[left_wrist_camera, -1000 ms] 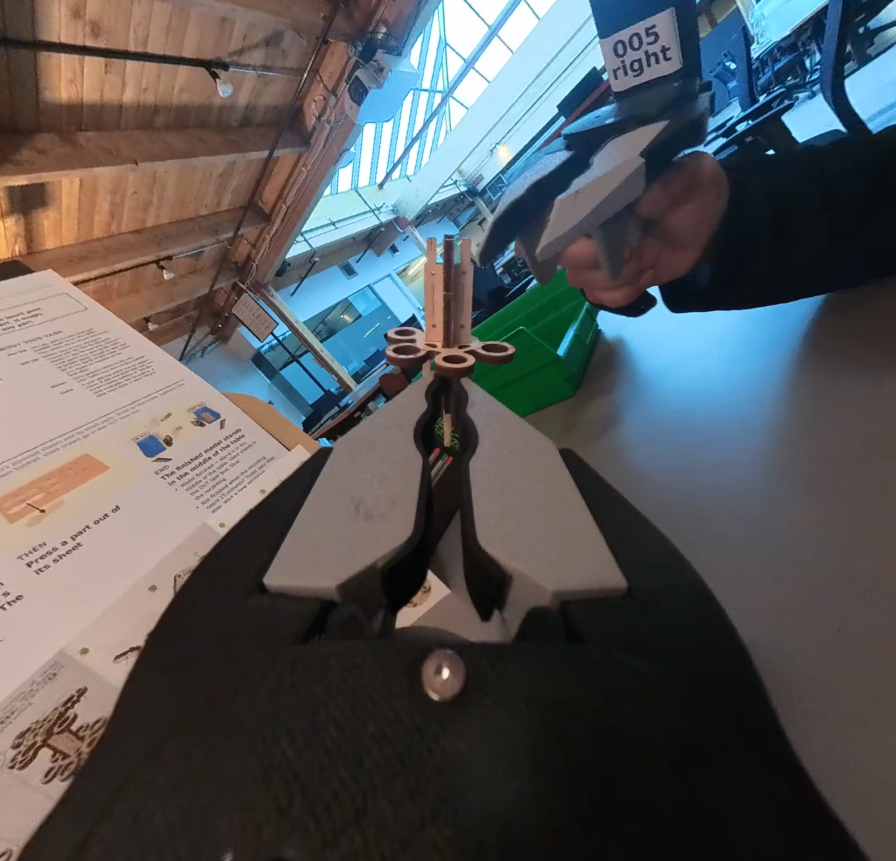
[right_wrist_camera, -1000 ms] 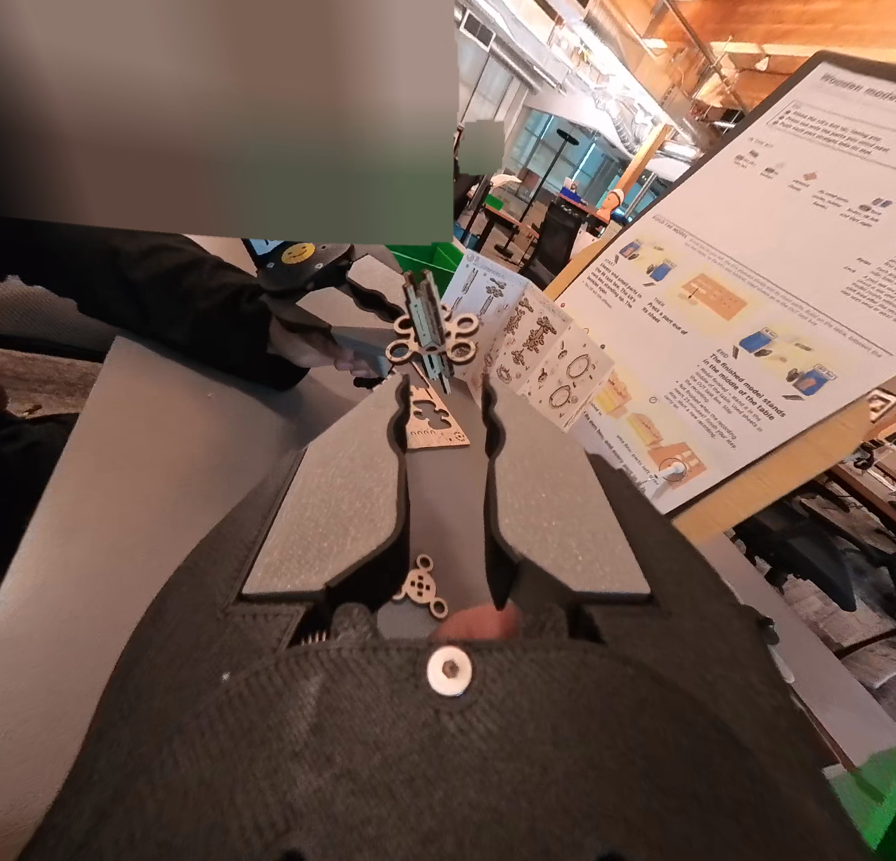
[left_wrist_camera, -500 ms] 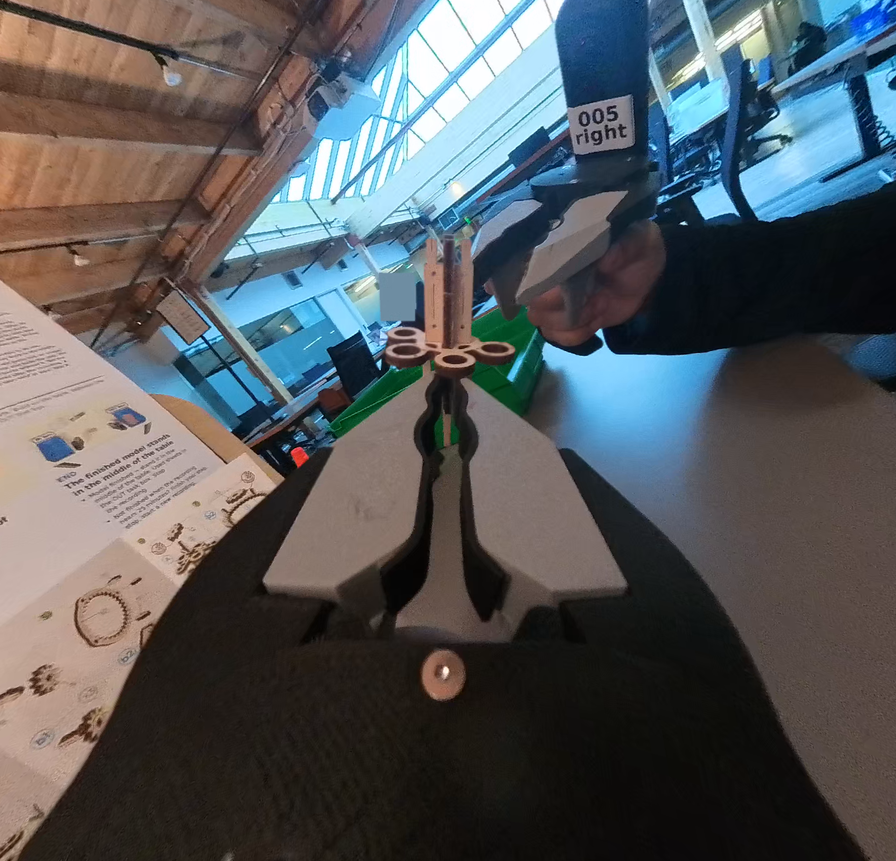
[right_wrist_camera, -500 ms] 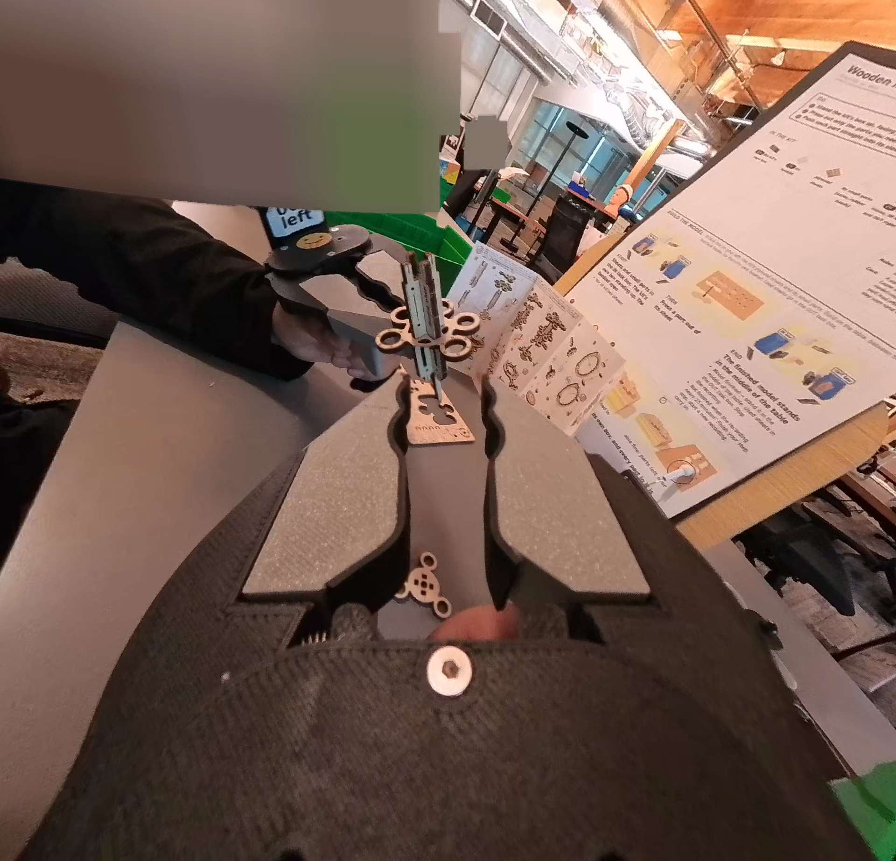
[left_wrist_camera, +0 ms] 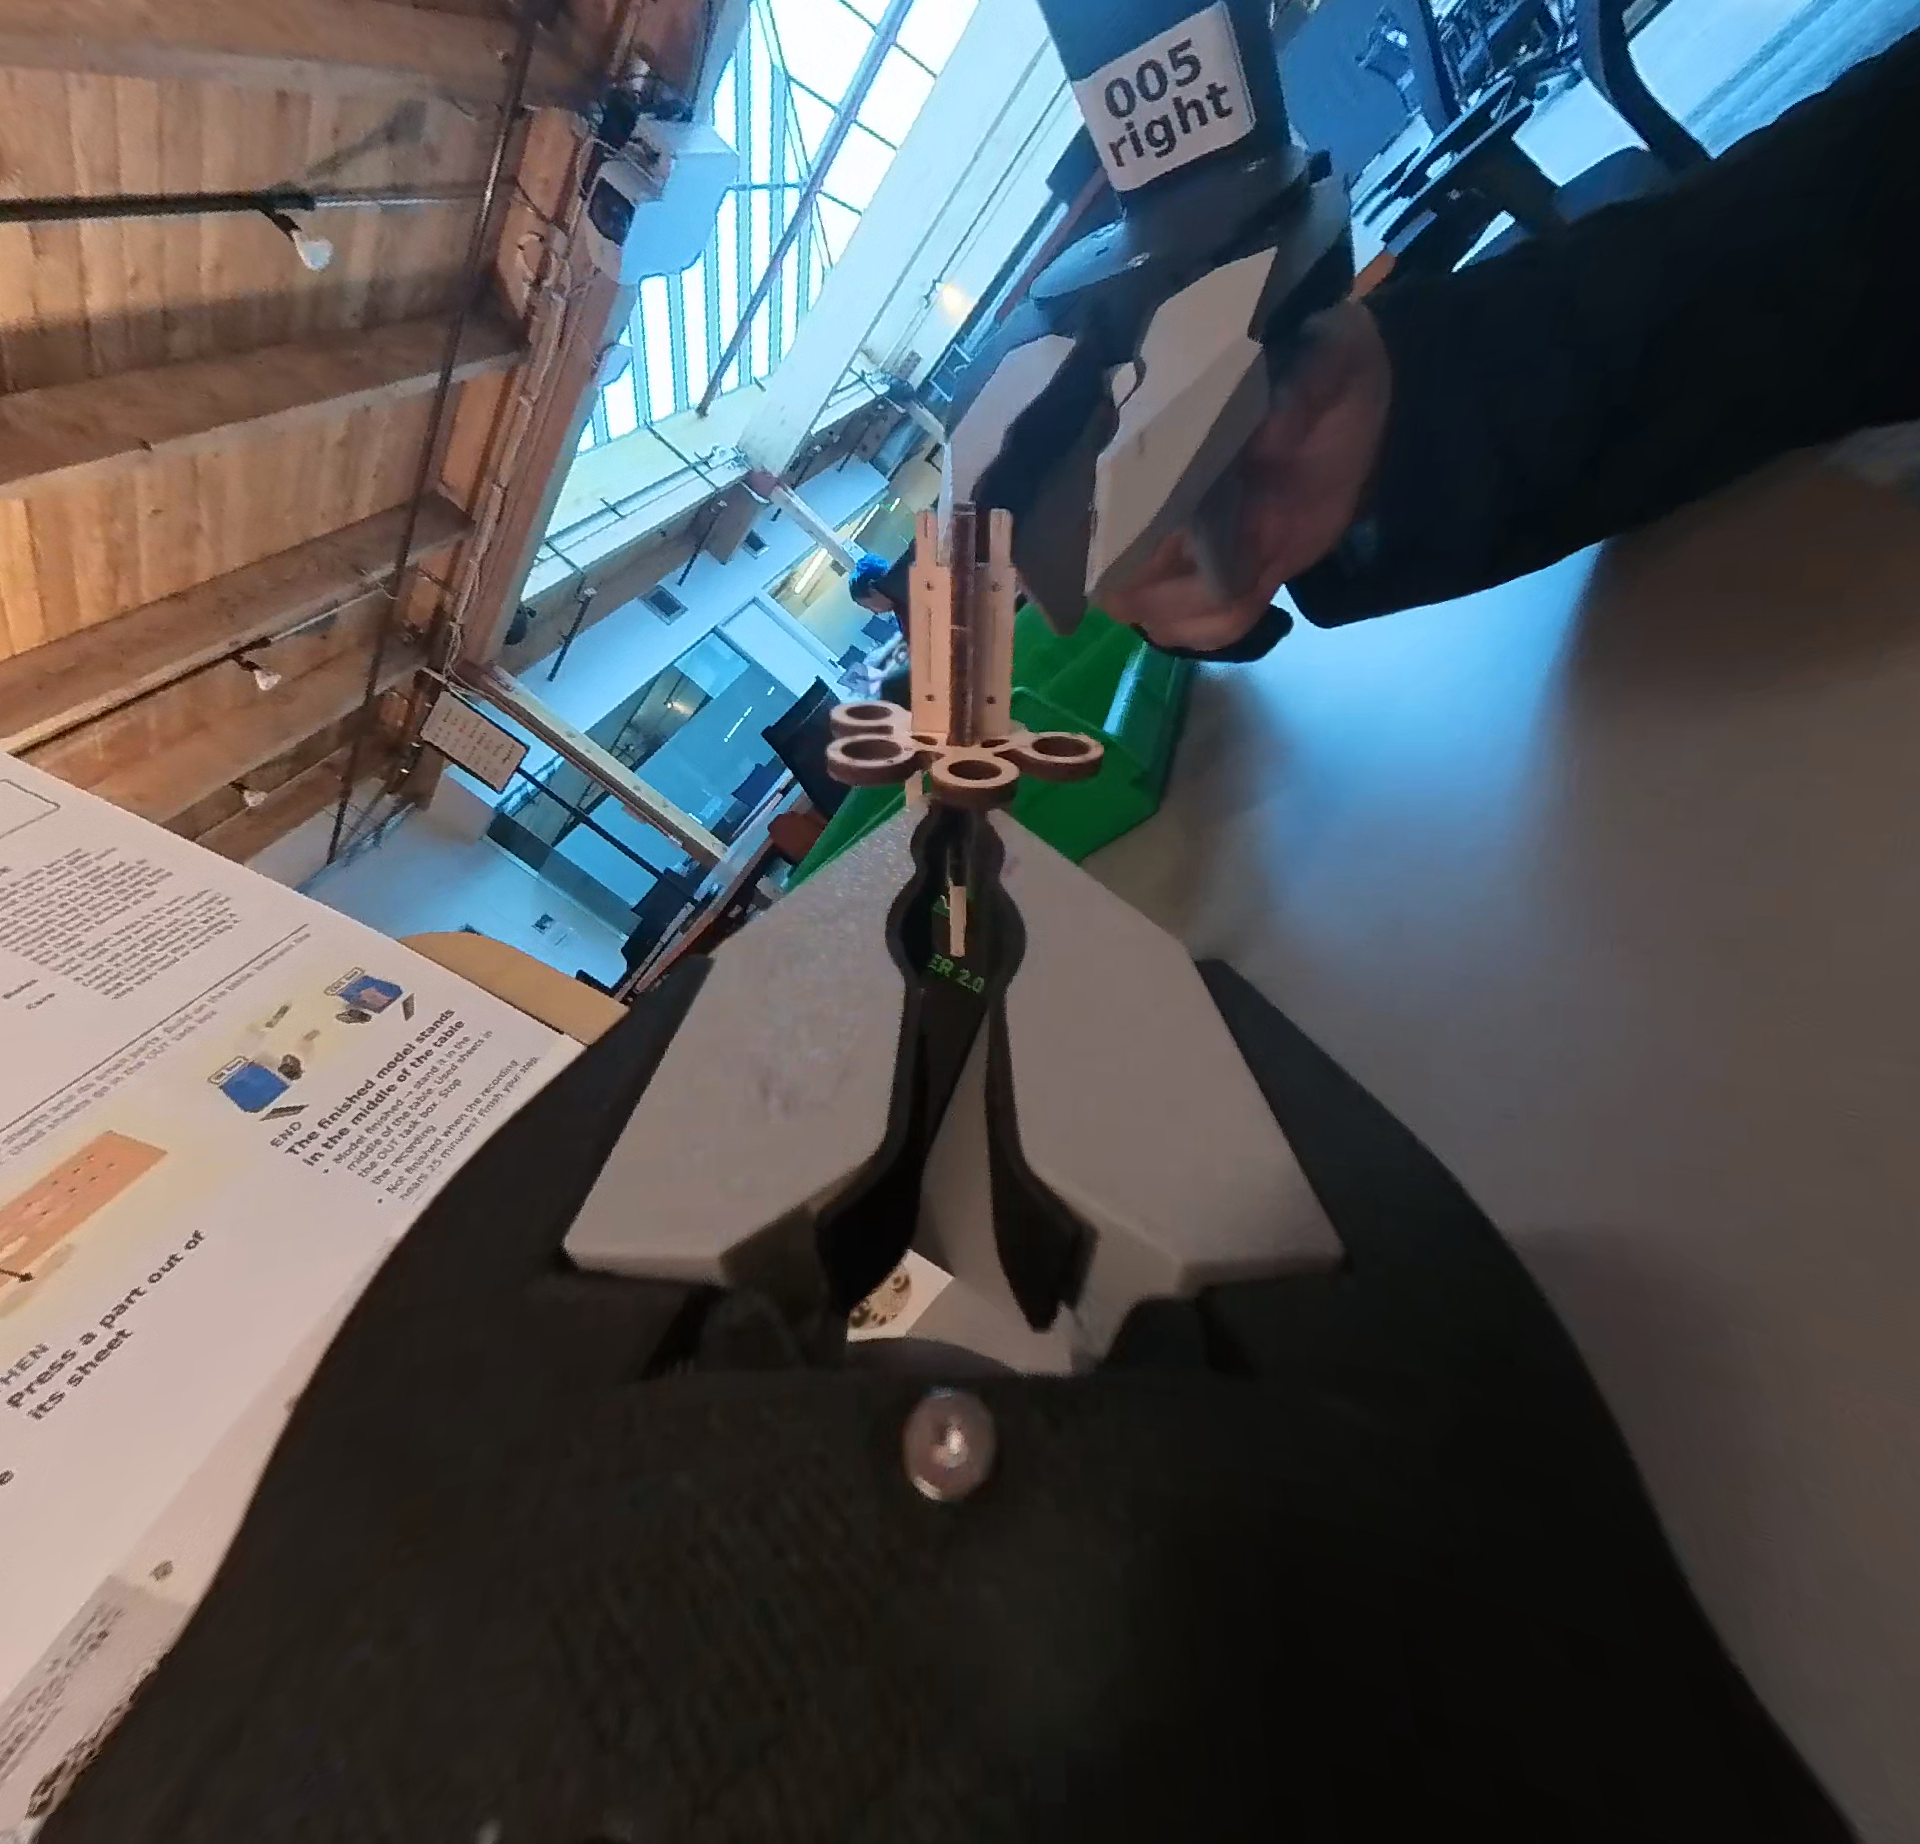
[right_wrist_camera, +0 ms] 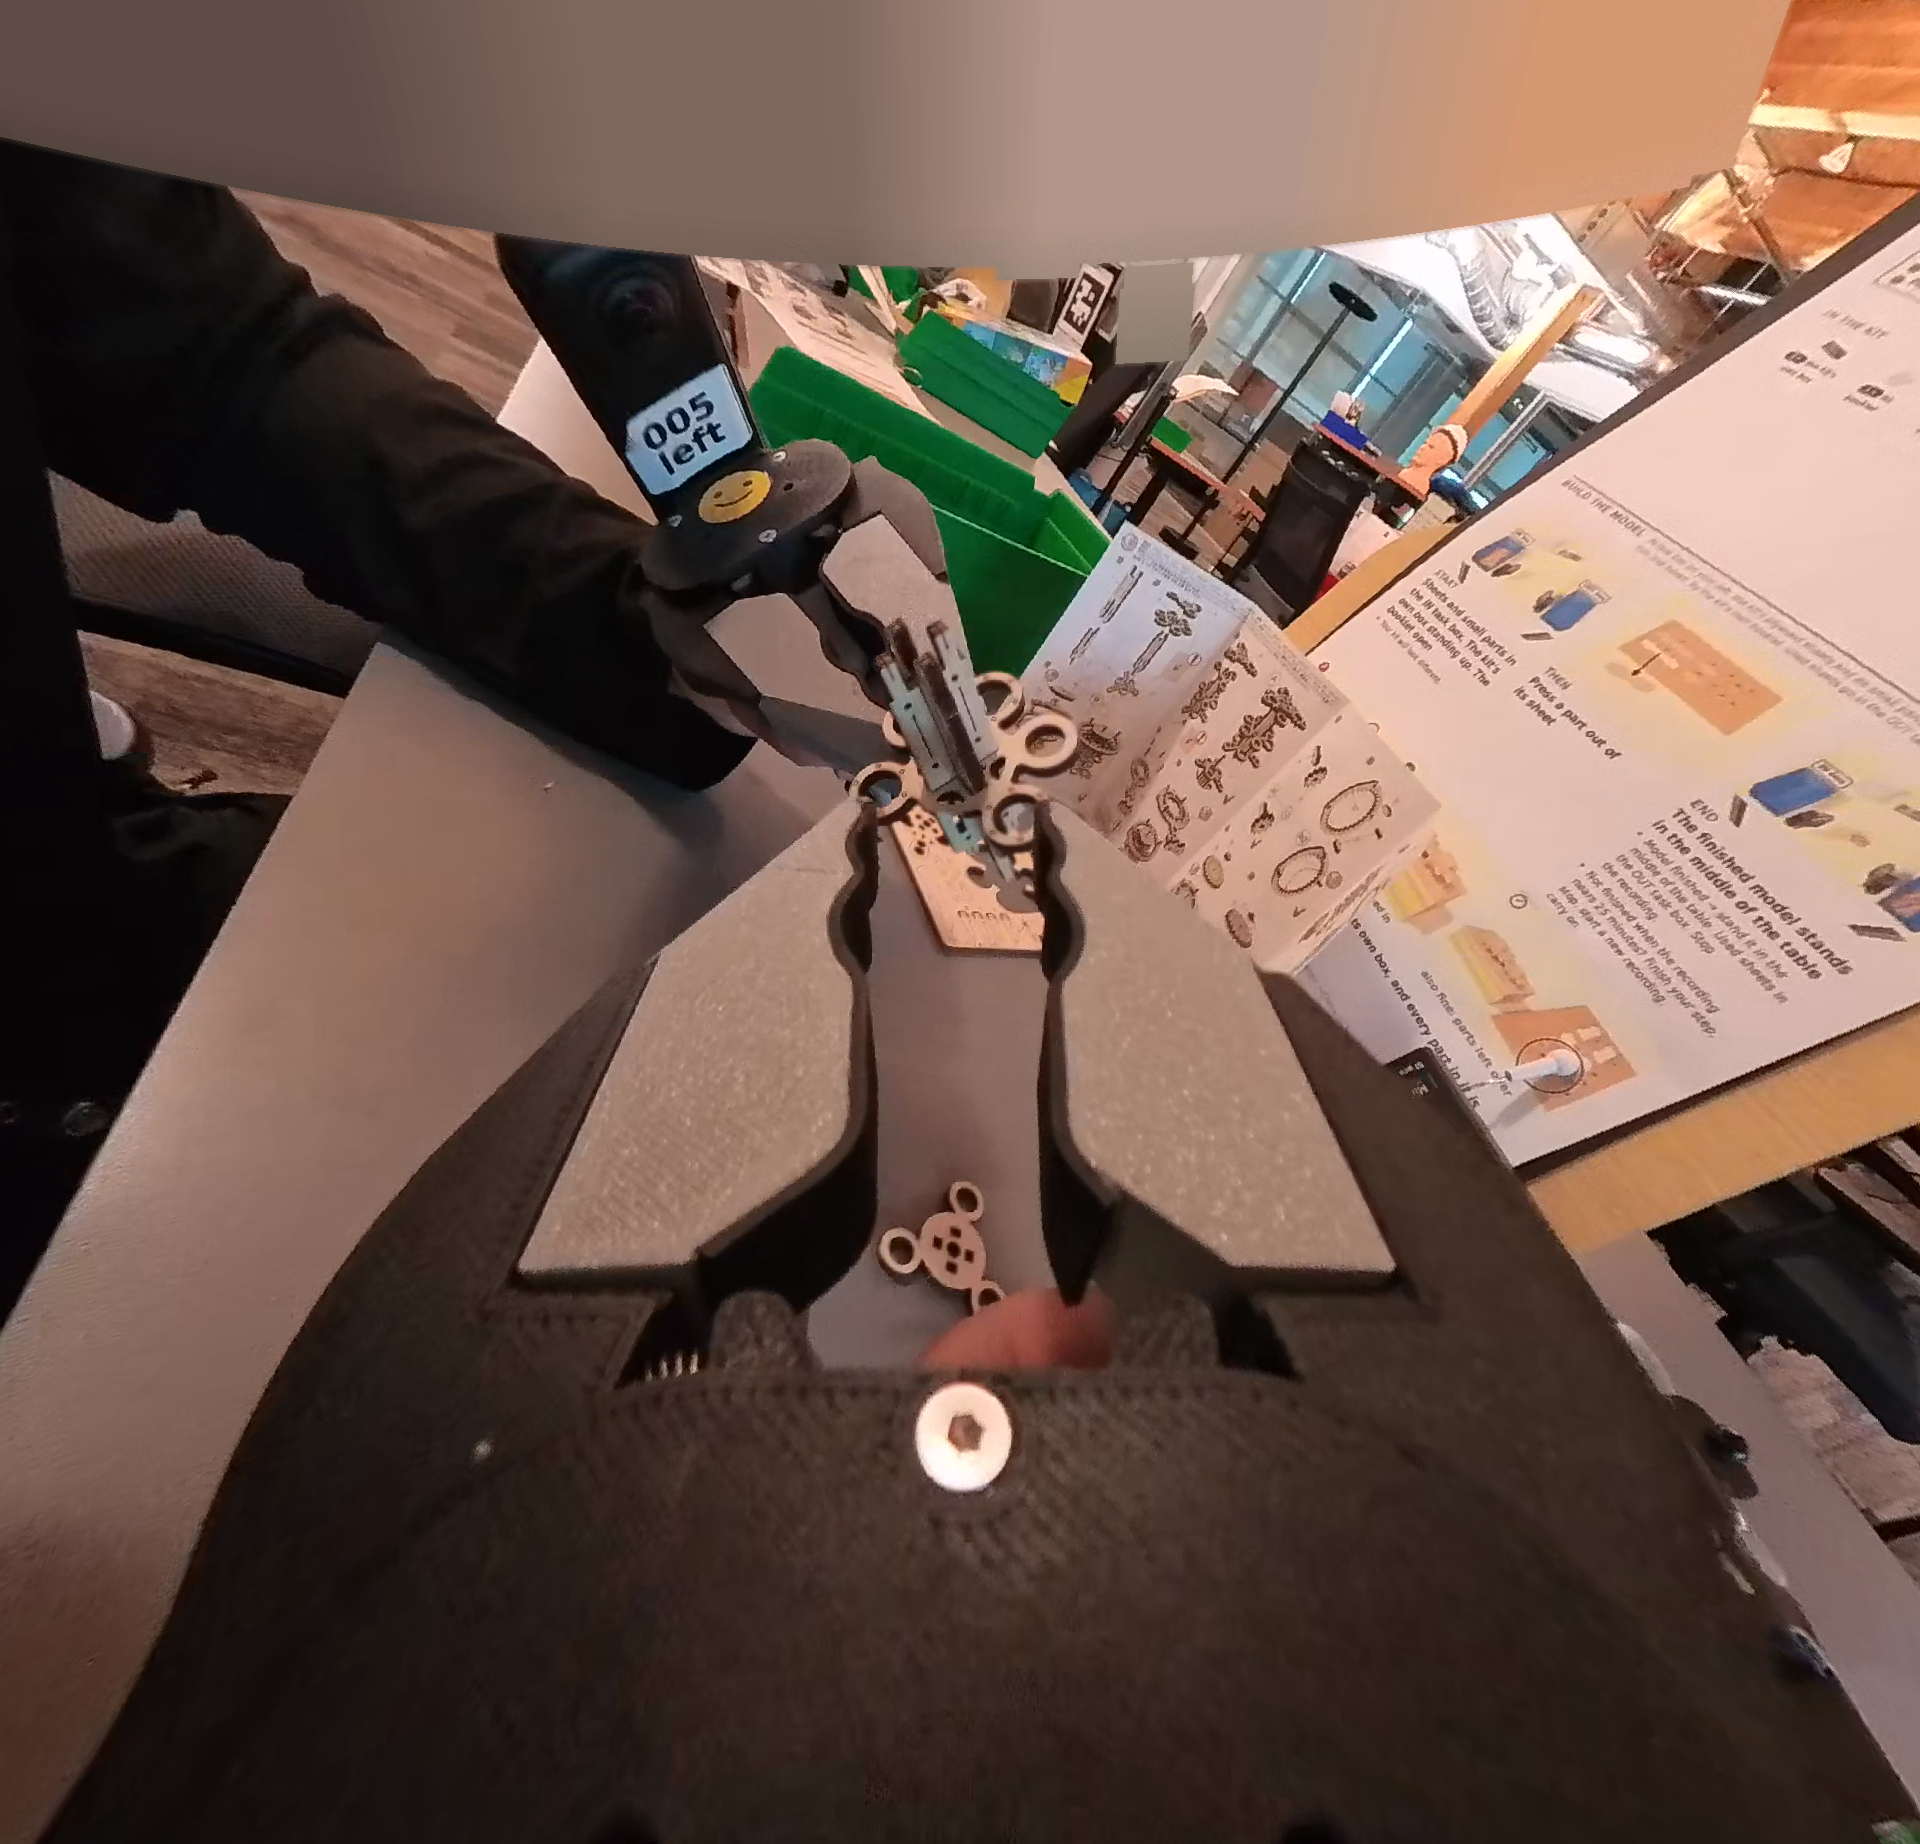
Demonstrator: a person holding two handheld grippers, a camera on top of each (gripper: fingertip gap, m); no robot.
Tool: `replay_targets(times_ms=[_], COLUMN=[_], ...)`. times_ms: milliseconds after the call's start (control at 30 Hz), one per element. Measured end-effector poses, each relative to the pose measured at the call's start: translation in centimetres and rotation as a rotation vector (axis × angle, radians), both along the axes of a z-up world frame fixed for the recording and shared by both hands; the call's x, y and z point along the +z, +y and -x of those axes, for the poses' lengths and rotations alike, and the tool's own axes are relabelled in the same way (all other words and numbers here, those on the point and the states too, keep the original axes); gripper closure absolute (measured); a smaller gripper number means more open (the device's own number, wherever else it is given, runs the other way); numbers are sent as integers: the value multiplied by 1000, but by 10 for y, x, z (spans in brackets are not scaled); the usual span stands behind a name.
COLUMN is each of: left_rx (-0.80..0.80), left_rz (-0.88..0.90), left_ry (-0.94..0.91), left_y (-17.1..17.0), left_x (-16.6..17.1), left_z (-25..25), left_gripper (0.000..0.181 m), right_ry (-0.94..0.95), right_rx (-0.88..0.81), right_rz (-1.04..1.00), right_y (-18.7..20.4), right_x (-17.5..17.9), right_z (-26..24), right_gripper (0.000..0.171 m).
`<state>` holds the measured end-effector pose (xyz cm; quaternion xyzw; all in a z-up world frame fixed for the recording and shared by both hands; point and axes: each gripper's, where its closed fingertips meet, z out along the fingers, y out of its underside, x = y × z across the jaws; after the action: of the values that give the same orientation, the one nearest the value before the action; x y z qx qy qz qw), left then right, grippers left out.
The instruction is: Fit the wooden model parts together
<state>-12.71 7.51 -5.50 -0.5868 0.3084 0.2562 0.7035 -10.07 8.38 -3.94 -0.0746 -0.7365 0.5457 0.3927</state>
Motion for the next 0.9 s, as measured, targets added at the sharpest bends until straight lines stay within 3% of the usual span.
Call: replay_targets(times_ms=[167, 367, 633, 900], left_rx=[30, 19, -295, -500], left_rz=[47, 166, 284, 298], left_ry=[-100, -717, -1271, -1720], left_y=[4, 10, 5, 4], left_x=[-3, -8, -8, -7], left_z=[7, 52, 50, 61], left_gripper=[181, 181, 181, 181], right_ry=[-26, -71, -131, -219], right_rx=[-17, -85, -152, -194], right_rz=[4, 32, 62, 52], right_y=[1, 12, 23, 20], right_x=[-5, -11, -18, -35], right_z=[6, 20, 34, 44], right_gripper=[146, 146, 146, 146])
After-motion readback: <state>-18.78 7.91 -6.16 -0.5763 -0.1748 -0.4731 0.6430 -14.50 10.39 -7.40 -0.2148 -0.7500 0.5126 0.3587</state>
